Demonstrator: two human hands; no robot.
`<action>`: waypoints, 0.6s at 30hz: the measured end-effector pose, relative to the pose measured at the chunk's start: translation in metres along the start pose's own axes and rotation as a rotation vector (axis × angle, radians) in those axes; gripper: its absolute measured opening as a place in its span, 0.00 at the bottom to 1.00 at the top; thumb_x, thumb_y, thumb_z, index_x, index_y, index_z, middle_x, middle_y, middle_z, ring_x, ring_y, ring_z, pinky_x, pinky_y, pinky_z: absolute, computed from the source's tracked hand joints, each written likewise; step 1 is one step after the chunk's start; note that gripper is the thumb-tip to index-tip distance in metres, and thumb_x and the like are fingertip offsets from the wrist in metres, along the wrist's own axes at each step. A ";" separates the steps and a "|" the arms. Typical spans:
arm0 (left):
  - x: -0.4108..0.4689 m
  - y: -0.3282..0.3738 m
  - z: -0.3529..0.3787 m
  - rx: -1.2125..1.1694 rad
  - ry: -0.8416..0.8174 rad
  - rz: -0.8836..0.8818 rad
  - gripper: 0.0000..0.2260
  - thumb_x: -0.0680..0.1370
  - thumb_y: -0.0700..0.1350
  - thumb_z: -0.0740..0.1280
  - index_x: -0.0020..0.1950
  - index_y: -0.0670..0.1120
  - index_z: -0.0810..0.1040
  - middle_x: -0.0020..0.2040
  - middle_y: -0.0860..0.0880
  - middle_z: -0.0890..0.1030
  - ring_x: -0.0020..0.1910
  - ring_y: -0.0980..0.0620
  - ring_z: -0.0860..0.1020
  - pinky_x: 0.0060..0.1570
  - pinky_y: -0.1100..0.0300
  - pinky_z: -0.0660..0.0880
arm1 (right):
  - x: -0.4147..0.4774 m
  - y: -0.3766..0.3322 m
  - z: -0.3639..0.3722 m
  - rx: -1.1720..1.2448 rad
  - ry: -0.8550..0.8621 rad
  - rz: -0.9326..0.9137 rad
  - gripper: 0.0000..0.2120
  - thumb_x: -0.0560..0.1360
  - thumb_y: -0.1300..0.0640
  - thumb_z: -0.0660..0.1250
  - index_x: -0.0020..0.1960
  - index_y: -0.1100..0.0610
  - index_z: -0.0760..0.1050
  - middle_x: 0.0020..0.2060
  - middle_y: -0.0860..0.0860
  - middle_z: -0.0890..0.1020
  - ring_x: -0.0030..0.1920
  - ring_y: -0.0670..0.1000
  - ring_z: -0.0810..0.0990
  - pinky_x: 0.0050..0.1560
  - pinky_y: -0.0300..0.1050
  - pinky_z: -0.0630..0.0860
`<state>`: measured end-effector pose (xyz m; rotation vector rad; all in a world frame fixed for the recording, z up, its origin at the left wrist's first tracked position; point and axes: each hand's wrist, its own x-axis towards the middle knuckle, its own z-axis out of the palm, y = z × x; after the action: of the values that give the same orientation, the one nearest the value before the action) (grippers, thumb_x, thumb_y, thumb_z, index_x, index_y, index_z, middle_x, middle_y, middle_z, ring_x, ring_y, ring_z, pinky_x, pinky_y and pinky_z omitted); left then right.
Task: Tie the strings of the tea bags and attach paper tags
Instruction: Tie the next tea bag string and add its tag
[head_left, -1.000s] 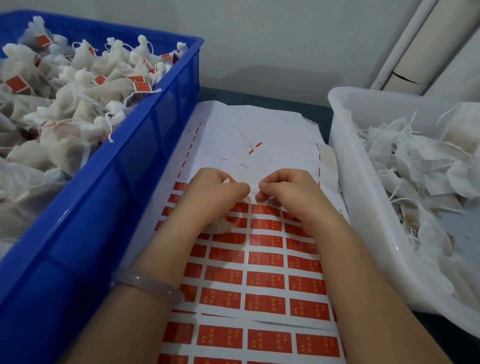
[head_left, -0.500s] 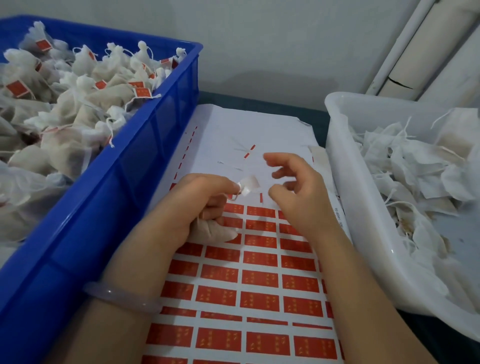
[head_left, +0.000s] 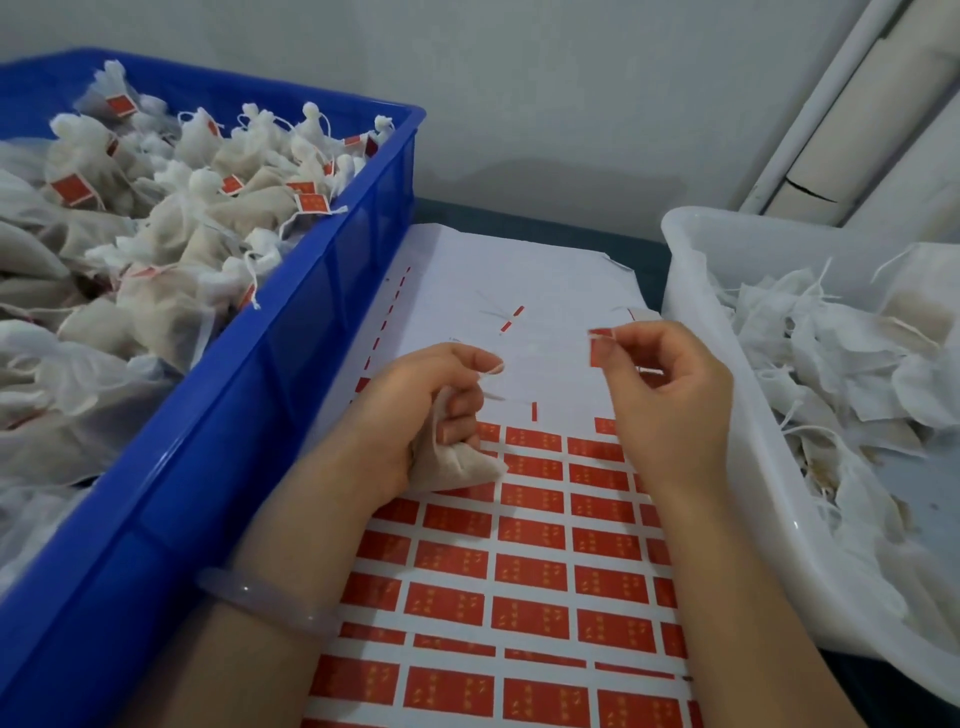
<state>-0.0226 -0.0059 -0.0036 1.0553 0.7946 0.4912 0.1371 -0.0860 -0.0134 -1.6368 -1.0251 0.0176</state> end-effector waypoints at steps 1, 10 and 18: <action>0.000 0.000 0.001 0.026 0.022 0.022 0.07 0.78 0.39 0.59 0.49 0.45 0.76 0.25 0.50 0.71 0.22 0.56 0.67 0.28 0.62 0.72 | -0.001 0.001 -0.001 0.022 0.011 0.037 0.04 0.74 0.49 0.67 0.41 0.43 0.73 0.38 0.33 0.77 0.44 0.31 0.76 0.36 0.20 0.70; 0.000 -0.001 0.004 0.073 0.175 0.132 0.05 0.76 0.38 0.65 0.45 0.45 0.80 0.31 0.49 0.81 0.27 0.54 0.78 0.30 0.60 0.76 | -0.011 0.006 0.003 0.196 -0.069 0.275 0.05 0.76 0.51 0.65 0.44 0.42 0.76 0.39 0.33 0.79 0.42 0.33 0.79 0.32 0.24 0.72; -0.006 -0.001 0.005 0.070 -0.021 0.232 0.08 0.75 0.44 0.64 0.45 0.46 0.83 0.42 0.46 0.85 0.37 0.50 0.83 0.37 0.61 0.79 | -0.013 0.000 0.005 0.311 -0.027 0.335 0.03 0.72 0.52 0.70 0.43 0.45 0.76 0.35 0.37 0.82 0.37 0.38 0.82 0.30 0.27 0.73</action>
<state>-0.0230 -0.0134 -0.0011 1.2227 0.6781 0.6518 0.1270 -0.0897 -0.0216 -1.5041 -0.7162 0.4041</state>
